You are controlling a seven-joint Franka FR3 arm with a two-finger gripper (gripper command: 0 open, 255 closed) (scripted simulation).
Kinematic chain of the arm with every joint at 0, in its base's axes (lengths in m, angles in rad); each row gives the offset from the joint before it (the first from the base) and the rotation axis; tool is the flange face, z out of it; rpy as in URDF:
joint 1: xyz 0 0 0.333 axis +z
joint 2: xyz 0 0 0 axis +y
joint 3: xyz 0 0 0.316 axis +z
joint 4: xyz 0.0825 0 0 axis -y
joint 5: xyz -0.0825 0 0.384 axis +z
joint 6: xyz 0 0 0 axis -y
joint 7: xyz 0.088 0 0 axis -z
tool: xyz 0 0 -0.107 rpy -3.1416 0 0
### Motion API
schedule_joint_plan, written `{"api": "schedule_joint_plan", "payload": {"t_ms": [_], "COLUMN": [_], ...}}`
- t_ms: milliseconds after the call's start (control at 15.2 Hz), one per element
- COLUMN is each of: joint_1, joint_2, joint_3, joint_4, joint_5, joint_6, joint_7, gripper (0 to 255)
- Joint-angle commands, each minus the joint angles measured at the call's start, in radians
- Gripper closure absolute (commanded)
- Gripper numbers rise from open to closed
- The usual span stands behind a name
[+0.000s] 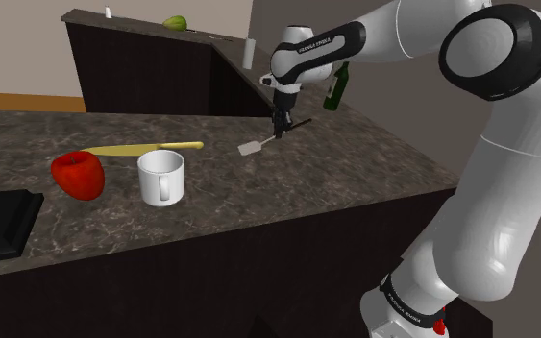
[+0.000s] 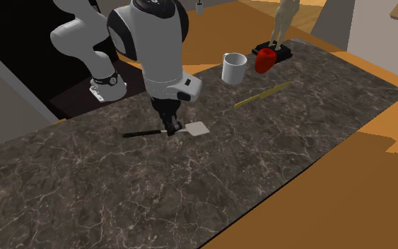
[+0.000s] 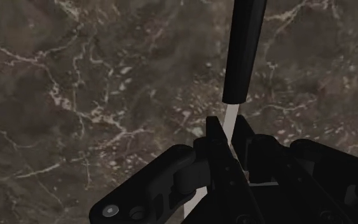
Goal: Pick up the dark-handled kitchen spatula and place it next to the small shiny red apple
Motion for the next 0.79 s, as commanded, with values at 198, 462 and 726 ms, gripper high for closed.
{"api": "schedule_joint_plan", "payload": {"t_ms": [198, 462, 726], "joint_1": [0.003, 0.004, 0.005], "joint_2": [-0.027, -0.043, -0.055], "joint_3": [-0.002, -0.002, -0.003], "joint_4": [0.036, 0.071, 0.110], "joint_5": [-0.009, -0.013, -0.017], "joint_6": [-0.063, -0.113, -0.163], "joint_7": [0.003, 0.004, 0.004], "gripper": [255, 255, 255]}}
